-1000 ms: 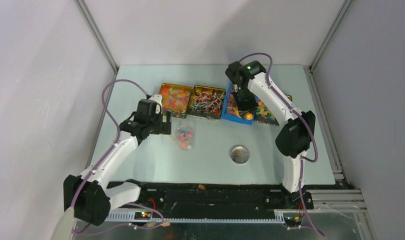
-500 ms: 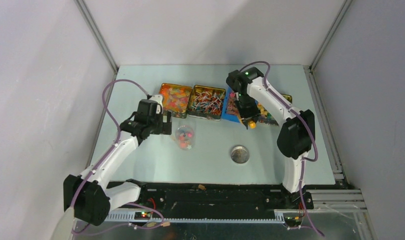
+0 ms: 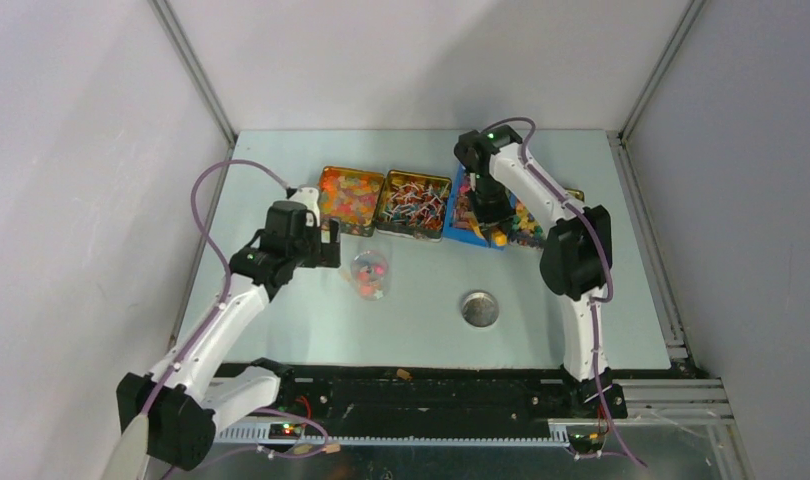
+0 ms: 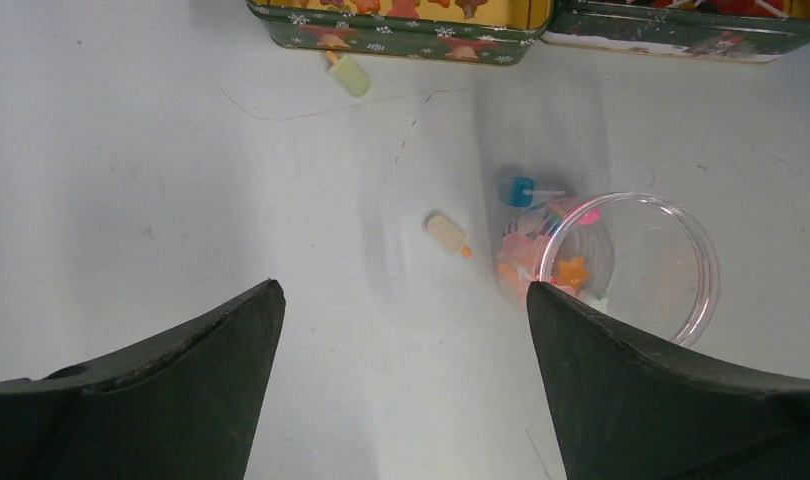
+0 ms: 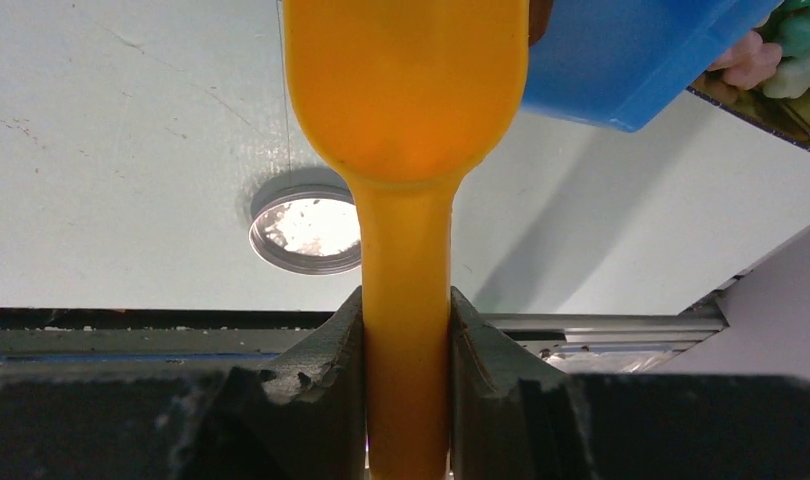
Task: Pack the candies
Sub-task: Scoop the fake candies from the storage box, then place the fake candies in the packing bottle.
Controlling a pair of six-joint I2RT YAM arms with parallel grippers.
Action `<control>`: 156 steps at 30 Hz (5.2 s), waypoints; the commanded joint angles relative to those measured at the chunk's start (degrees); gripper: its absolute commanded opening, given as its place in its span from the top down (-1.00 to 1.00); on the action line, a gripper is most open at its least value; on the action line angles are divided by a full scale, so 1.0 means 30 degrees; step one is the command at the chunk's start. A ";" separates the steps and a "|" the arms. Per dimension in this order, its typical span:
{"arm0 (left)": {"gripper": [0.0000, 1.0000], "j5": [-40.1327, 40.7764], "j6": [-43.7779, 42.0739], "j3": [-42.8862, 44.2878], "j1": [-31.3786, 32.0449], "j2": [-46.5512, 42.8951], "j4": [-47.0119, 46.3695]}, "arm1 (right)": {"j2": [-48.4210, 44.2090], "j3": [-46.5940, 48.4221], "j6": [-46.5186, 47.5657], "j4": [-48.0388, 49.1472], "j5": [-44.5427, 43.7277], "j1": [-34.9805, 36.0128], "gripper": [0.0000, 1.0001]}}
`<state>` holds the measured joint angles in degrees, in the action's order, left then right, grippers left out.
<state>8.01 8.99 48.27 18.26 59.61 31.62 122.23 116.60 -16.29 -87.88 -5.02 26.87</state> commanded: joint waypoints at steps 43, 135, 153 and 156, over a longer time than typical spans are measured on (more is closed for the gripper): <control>-0.97 0.0366 -0.0186 -0.0503 0.0153 -0.1593 -0.1000 | -0.5852 -1.0688 -0.0784 1.4831 -0.0808 -0.0918 1.00; -0.96 -0.3329 0.1305 -0.1281 -0.3187 -0.3657 0.0146 | -0.2161 0.1379 0.0532 -0.1083 0.1458 1.2126 1.00; -0.80 -1.1724 0.1516 -0.0292 -0.2829 0.0034 -0.0056 | -0.1861 0.1739 0.0501 -0.0782 0.1464 1.2107 1.00; -0.81 -1.1515 0.1624 -0.0221 -0.2765 0.0652 -0.0065 | -0.1882 0.1755 0.0518 -0.0786 0.1447 1.2085 1.00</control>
<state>-24.21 13.58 45.08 9.63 60.18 31.46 116.53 119.42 -14.61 -89.47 -1.23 63.00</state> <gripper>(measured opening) 0.905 0.303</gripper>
